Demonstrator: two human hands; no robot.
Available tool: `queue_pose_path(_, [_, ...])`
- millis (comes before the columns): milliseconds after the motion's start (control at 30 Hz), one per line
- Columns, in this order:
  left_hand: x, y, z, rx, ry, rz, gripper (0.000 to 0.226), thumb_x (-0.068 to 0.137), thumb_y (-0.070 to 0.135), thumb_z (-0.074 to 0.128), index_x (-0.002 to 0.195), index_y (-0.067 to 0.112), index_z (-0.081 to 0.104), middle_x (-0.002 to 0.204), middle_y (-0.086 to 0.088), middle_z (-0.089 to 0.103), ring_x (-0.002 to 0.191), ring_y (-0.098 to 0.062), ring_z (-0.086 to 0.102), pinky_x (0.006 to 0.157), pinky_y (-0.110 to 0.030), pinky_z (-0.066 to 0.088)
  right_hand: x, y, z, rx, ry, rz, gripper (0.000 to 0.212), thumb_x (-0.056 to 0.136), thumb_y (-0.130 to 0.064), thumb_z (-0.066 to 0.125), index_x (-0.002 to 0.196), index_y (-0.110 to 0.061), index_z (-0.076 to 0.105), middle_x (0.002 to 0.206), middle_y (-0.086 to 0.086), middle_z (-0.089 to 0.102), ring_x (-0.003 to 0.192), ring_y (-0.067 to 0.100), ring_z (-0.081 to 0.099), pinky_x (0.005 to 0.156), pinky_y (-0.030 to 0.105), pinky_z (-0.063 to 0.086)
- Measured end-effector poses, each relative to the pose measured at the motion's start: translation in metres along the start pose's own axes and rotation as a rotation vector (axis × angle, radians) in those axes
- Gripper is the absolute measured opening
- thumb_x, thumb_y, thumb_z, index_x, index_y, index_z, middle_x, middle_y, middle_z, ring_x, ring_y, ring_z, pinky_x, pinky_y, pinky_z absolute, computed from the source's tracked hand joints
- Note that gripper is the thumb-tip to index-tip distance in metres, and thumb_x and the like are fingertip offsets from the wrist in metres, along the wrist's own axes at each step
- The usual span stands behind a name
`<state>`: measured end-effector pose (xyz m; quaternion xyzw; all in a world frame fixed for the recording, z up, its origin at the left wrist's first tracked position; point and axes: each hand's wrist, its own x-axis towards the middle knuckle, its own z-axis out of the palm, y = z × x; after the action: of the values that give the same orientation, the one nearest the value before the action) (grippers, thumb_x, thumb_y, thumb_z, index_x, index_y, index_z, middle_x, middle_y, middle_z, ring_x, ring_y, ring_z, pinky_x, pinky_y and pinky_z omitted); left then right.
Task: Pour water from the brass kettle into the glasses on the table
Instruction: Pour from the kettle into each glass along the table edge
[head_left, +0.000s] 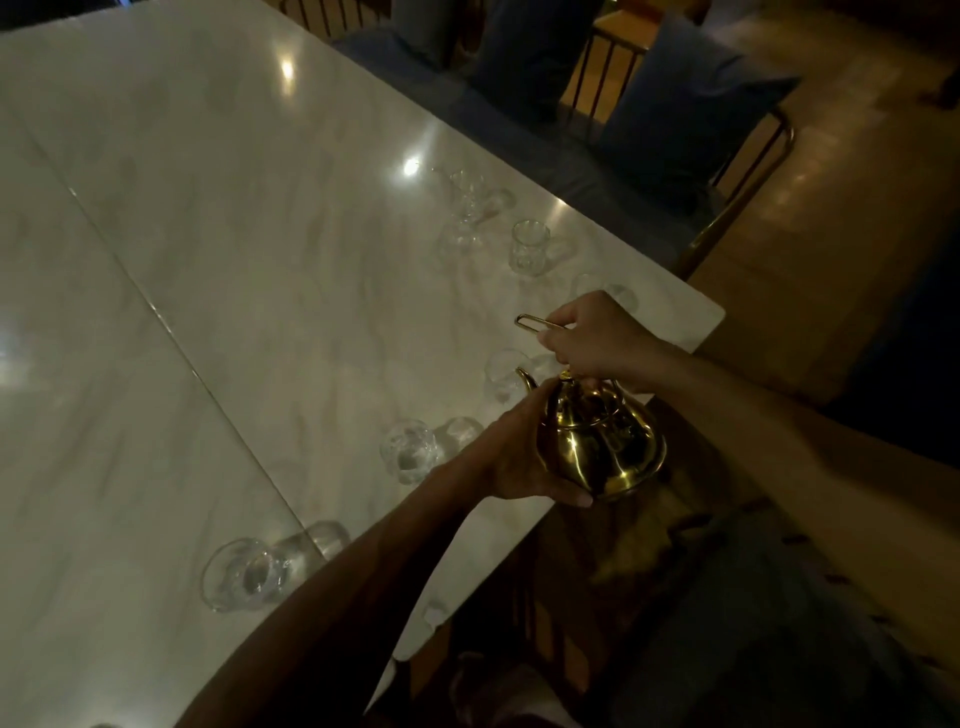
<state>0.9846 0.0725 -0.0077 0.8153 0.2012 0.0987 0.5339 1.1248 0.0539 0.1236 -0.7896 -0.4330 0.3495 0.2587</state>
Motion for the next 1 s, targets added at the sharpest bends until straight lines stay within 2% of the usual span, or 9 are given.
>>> queue_pose_path(167, [0.005, 0.0, -0.001, 0.005, 0.047, 0.052, 0.127, 0.058, 0.036, 0.098, 0.16, 0.019, 0.026, 0.155, 0.002, 0.05, 0.144, -0.018, 0.05, 0.112, -0.054, 0.049, 0.01, -0.004, -0.003, -0.035, -0.014, -0.002, 0.039, 0.092, -0.019, 0.06, 0.115, 0.013, 0.058, 0.08, 0.021, 0.061, 0.058, 0.03, 0.055, 0.047, 0.032, 0.042])
queue_pose_path(267, [0.007, 0.0, -0.001, -0.007, 0.038, 0.077, 0.124, 0.06, 0.02, 0.101, 0.159, 0.013, 0.027, 0.155, -0.001, 0.05, 0.144, -0.017, 0.05, 0.113, -0.051, 0.05, 0.013, -0.004, -0.004, -0.04, -0.021, -0.005, 0.037, 0.093, -0.019, 0.06, 0.113, 0.012, 0.06, 0.088, 0.031, 0.067, 0.058, 0.03, 0.055, 0.046, 0.031, 0.043])
queue_pose_path(333, [0.007, 0.001, 0.0, -0.035, 0.031, 0.095, 0.122, 0.062, 0.012, 0.1, 0.159, 0.011, 0.027, 0.155, -0.002, 0.051, 0.144, -0.016, 0.05, 0.114, -0.042, 0.049, 0.014, -0.003, -0.005, -0.043, -0.028, -0.006, 0.036, 0.092, -0.019, 0.06, 0.112, 0.011, 0.061, 0.088, 0.031, 0.067, 0.059, 0.029, 0.055, 0.047, 0.031, 0.043])
queue_pose_path(433, [0.008, 0.001, 0.002, -0.065, 0.026, 0.115, 0.12, 0.062, 0.008, 0.099, 0.159, 0.009, 0.027, 0.154, -0.001, 0.052, 0.142, -0.014, 0.052, 0.111, -0.022, 0.047, 0.017, -0.002, -0.005, -0.047, -0.033, -0.001, 0.035, 0.092, -0.018, 0.06, 0.111, 0.012, 0.061, 0.079, 0.021, 0.06, 0.06, 0.029, 0.055, 0.05, 0.033, 0.044])
queue_pose_path(600, [0.01, 0.003, 0.001, -0.104, 0.019, 0.1, 0.121, 0.062, 0.008, 0.1, 0.159, 0.012, 0.027, 0.152, 0.002, 0.053, 0.136, 0.003, 0.051, 0.104, -0.01, 0.044, 0.021, 0.0, -0.007, -0.036, -0.036, 0.006, 0.035, 0.09, -0.015, 0.06, 0.11, 0.014, 0.06, 0.076, 0.019, 0.057, 0.059, 0.03, 0.054, 0.053, 0.035, 0.044])
queue_pose_path(667, [0.011, 0.002, 0.001, -0.106, 0.028, 0.098, 0.121, 0.062, 0.008, 0.099, 0.159, 0.012, 0.027, 0.153, 0.0, 0.053, 0.138, -0.001, 0.051, 0.106, -0.013, 0.045, 0.022, -0.001, -0.007, -0.041, -0.037, 0.009, 0.035, 0.09, -0.015, 0.06, 0.11, 0.014, 0.06, 0.075, 0.02, 0.057, 0.059, 0.031, 0.054, 0.051, 0.035, 0.043])
queue_pose_path(767, [0.012, 0.005, 0.001, -0.1, 0.045, 0.095, 0.122, 0.062, 0.012, 0.1, 0.159, 0.016, 0.027, 0.153, 0.001, 0.053, 0.14, -0.007, 0.052, 0.112, -0.026, 0.048, 0.026, -0.002, -0.008, -0.051, -0.036, -0.005, 0.035, 0.089, -0.014, 0.059, 0.11, 0.014, 0.06, 0.075, 0.02, 0.056, 0.059, 0.031, 0.054, 0.051, 0.035, 0.044])
queue_pose_path(900, [0.014, 0.004, 0.002, -0.109, 0.048, 0.071, 0.119, 0.062, 0.008, 0.099, 0.157, 0.017, 0.028, 0.148, 0.009, 0.053, 0.134, 0.009, 0.051, 0.104, -0.009, 0.043, 0.03, -0.002, -0.009, -0.069, -0.038, -0.006, 0.033, 0.089, -0.015, 0.06, 0.109, 0.011, 0.062, 0.08, 0.024, 0.064, 0.061, 0.031, 0.057, 0.056, 0.036, 0.047])
queue_pose_path(1000, [0.015, 0.005, 0.0, -0.114, 0.045, 0.036, 0.122, 0.063, 0.014, 0.1, 0.16, 0.019, 0.026, 0.151, 0.01, 0.054, 0.137, 0.001, 0.052, 0.106, -0.011, 0.044, 0.034, -0.002, -0.007, -0.064, -0.045, -0.006, 0.034, 0.089, -0.014, 0.061, 0.109, 0.013, 0.061, 0.078, 0.022, 0.062, 0.06, 0.031, 0.056, 0.055, 0.037, 0.046])
